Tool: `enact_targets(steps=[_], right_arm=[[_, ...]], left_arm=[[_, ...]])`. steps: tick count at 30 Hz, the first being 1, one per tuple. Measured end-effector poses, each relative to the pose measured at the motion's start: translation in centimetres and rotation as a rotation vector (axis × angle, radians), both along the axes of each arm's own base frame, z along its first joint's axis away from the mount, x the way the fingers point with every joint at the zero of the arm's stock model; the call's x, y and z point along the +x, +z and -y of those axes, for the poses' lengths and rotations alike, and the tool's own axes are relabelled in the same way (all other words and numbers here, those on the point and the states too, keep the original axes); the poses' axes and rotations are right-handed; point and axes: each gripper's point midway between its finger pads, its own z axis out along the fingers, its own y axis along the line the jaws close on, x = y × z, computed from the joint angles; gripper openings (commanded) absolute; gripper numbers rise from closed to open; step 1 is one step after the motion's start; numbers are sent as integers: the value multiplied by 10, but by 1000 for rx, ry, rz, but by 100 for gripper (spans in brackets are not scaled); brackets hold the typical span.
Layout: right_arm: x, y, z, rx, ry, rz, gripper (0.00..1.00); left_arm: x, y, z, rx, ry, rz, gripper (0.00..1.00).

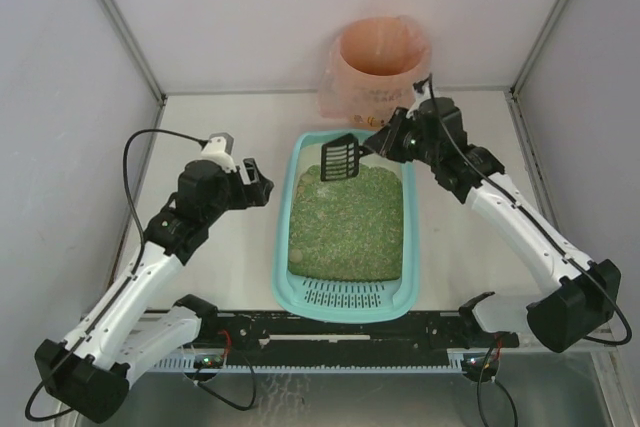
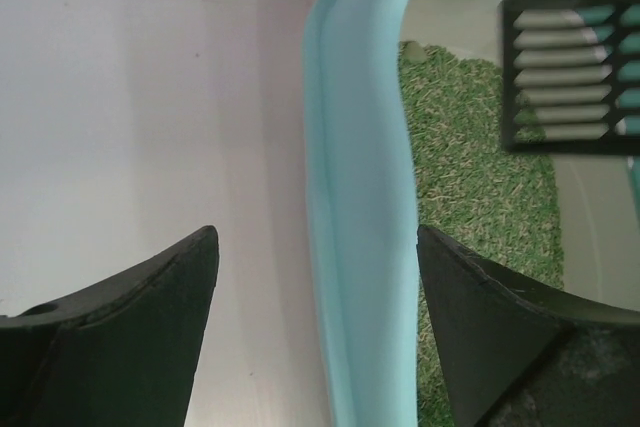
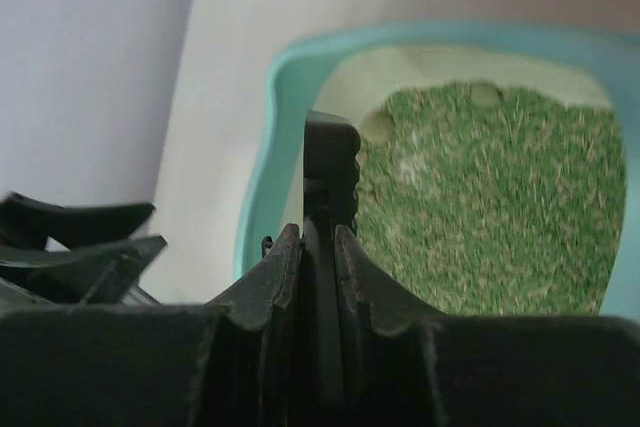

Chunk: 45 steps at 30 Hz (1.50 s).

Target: Clean the litter box

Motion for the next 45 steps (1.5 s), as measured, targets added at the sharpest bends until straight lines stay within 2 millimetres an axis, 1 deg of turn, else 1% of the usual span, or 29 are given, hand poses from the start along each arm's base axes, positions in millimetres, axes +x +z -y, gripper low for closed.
enact_targets(steps=[3, 6, 10, 13, 18, 22, 24, 26, 32, 34, 39, 45], right_arm=[[-15, -23, -9, -54, 4, -72, 0], [-17, -37, -13, -94, -14, -101, 0], [-3, -62, -11, -141, -74, -147, 0], [9, -89, -11, -184, -115, -198, 0], [21, -128, -12, -241, -151, -268, 0], [34, -148, -15, -278, -168, -300, 0], [40, -153, -18, -285, -174, -305, 0], [48, -152, -22, -285, -179, -298, 0], [69, -154, -34, -285, -184, -291, 0], [74, -154, -41, -275, -163, -293, 0], [74, -160, -61, -233, -81, -304, 0], [66, -155, -81, -215, 31, -263, 0]], left_arm=[[5, 5, 12, -17, -22, 28, 78], [11, 8, 23, -28, -40, 49, 74], [19, 1, 38, -27, -70, 44, 72], [22, -8, 47, -18, -87, 26, 71], [29, -17, 53, -13, -94, 11, 66], [33, -30, 59, 0, -110, -20, 63], [34, -38, 62, 6, -121, -40, 58], [35, -46, 64, 13, -130, -62, 55], [34, -63, 72, 21, -161, -112, 50], [33, -67, 74, 22, -172, -124, 48], [32, -69, 77, 23, -183, -133, 45], [32, -70, 78, 23, -185, -133, 43]])
